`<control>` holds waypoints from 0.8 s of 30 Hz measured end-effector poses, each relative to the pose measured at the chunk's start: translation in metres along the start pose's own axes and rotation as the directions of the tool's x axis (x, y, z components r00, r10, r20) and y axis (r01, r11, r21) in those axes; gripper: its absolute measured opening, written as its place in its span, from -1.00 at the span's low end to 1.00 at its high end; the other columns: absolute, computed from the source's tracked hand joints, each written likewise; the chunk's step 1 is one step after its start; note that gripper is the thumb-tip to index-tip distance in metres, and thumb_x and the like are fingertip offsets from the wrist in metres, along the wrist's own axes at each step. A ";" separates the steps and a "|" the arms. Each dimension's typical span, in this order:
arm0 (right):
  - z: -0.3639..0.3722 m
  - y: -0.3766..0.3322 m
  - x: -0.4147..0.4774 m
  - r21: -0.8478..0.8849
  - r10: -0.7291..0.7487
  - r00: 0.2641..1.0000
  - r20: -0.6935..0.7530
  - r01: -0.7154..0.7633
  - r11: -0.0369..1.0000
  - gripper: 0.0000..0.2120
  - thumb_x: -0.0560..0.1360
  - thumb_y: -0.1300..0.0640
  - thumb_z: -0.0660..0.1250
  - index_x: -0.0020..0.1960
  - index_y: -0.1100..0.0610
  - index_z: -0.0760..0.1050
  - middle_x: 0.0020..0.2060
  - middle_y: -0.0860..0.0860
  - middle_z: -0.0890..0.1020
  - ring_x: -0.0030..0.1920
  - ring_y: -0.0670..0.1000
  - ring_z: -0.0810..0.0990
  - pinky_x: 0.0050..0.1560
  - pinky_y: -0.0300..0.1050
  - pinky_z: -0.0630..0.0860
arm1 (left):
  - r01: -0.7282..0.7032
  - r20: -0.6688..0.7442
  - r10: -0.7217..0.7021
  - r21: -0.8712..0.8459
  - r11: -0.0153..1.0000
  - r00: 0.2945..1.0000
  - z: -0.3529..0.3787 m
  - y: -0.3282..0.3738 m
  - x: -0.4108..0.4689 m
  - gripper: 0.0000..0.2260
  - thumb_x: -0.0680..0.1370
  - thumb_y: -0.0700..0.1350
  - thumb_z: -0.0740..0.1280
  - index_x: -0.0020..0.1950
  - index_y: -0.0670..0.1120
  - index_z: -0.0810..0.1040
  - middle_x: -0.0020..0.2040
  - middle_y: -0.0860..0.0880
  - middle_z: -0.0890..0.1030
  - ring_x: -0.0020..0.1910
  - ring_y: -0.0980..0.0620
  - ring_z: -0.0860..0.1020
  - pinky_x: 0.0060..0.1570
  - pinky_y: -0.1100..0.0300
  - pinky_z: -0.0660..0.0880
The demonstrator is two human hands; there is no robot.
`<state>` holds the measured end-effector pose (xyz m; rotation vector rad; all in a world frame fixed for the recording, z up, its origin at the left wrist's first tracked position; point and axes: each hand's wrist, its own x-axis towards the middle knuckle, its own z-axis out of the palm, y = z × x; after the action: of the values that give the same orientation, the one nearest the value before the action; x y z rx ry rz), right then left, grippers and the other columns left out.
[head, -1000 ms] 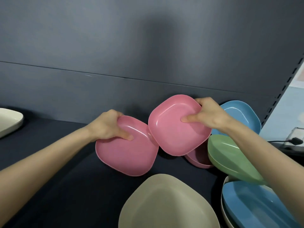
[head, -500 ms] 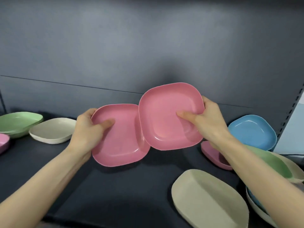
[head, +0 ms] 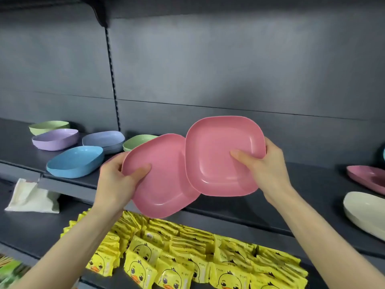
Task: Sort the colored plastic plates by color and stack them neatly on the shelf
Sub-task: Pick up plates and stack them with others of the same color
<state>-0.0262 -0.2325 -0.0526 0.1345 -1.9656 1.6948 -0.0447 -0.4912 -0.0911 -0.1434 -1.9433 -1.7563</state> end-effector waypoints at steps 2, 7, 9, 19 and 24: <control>0.026 -0.008 -0.007 -0.004 -0.012 1.000 0.011 0.012 1.000 -0.69 0.37 0.20 0.49 -0.07 -0.12 0.46 -0.12 -0.17 0.60 -0.14 -0.18 0.59 -0.26 -0.30 0.48 | -0.020 -0.010 0.021 0.054 0.998 1.000 -0.029 -0.002 0.005 -0.83 0.42 -0.25 0.44 -0.18 0.02 0.57 -0.32 0.12 0.59 -0.38 0.23 0.51 -0.35 0.31 0.43; 0.080 -0.016 -0.005 -0.004 -0.033 0.999 0.033 0.033 0.999 -0.68 0.37 0.21 0.48 -0.07 -0.13 0.45 -0.12 -0.17 0.60 -0.12 -0.16 0.59 -0.18 -0.25 0.53 | -0.019 -0.078 0.033 0.174 0.985 0.996 -0.080 -0.011 0.039 -0.81 0.29 -0.07 0.51 -0.21 0.06 0.52 -0.24 0.04 0.60 -0.26 -0.01 0.54 -0.24 0.08 0.48; 0.098 -0.015 0.001 0.009 -0.042 0.999 0.031 0.041 0.999 -0.69 0.38 0.21 0.48 -0.08 -0.12 0.45 -0.12 -0.16 0.61 -0.12 -0.15 0.60 -0.15 -0.23 0.54 | -0.016 -0.094 0.039 0.232 0.973 0.995 -0.091 -0.015 0.058 -0.80 0.30 -0.06 0.49 -0.17 0.04 0.51 -0.23 0.04 0.58 -0.21 -0.10 0.54 -0.23 0.00 0.52; 0.185 0.003 0.060 0.021 -0.055 0.998 -0.006 0.056 0.998 -0.71 0.38 0.23 0.47 -0.07 -0.08 0.46 -0.11 -0.11 0.62 -0.10 -0.12 0.60 -0.12 -0.20 0.54 | -0.091 -0.041 0.111 0.337 0.937 0.993 -0.118 -0.038 0.153 -0.70 0.37 -0.17 0.51 -0.01 -0.10 0.45 -0.19 0.06 0.54 -0.18 -0.02 0.52 -0.18 0.11 0.45; 0.213 0.007 0.086 0.015 -0.065 0.996 -0.066 0.066 0.998 -0.69 0.37 0.23 0.47 0.03 0.02 0.47 -0.12 -0.14 0.60 -0.13 -0.18 0.58 -0.17 -0.28 0.49 | -0.130 -0.028 0.148 0.334 0.933 0.989 -0.132 -0.048 0.193 -0.69 0.36 -0.18 0.52 -0.01 -0.12 0.46 -0.21 0.10 0.51 -0.17 -0.06 0.52 -0.15 0.08 0.48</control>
<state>-0.1721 -0.4087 -0.0342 0.1459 -1.8797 1.6536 -0.1916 -0.6738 -0.0463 -0.1109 -2.1025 -1.3077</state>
